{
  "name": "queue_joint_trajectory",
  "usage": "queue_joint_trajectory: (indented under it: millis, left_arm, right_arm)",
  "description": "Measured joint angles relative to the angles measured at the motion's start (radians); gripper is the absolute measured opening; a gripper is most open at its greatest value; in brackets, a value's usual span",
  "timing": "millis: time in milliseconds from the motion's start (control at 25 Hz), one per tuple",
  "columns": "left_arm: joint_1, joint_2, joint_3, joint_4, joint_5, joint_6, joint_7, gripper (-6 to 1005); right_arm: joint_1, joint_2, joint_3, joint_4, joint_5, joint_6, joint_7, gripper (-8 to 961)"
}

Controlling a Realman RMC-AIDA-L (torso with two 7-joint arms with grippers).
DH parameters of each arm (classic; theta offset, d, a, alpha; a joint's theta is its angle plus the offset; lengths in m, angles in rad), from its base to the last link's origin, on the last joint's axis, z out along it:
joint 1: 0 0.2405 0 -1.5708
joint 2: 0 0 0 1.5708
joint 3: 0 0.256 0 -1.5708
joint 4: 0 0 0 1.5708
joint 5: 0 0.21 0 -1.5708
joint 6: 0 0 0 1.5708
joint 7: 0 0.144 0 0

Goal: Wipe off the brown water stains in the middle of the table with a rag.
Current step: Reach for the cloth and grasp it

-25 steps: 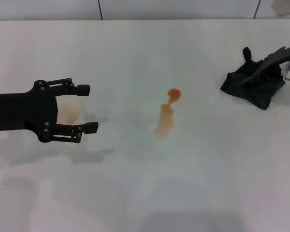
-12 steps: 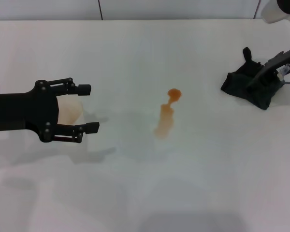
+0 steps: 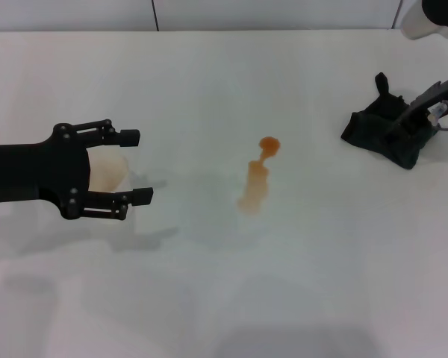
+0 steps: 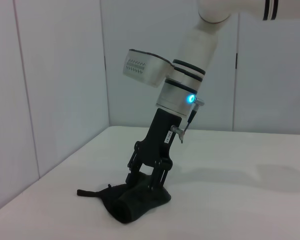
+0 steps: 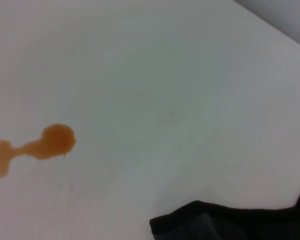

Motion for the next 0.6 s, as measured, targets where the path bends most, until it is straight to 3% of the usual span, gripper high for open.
queue_joint_trajectory:
  millis: [200,600]
  left_arm:
    - [-0.002,-0.007,0.000,0.000,0.000,-0.001,0.005,879]
    - [0.004,-0.011,-0.001,-0.004,-0.019,-0.001,0.011,879]
  right_arm:
    - [0.008,-0.001,0.001,0.031,-0.016,0.012,0.003,719]
    - [0.030,0.001,-0.002,0.067,-0.066,0.019,0.027,616]
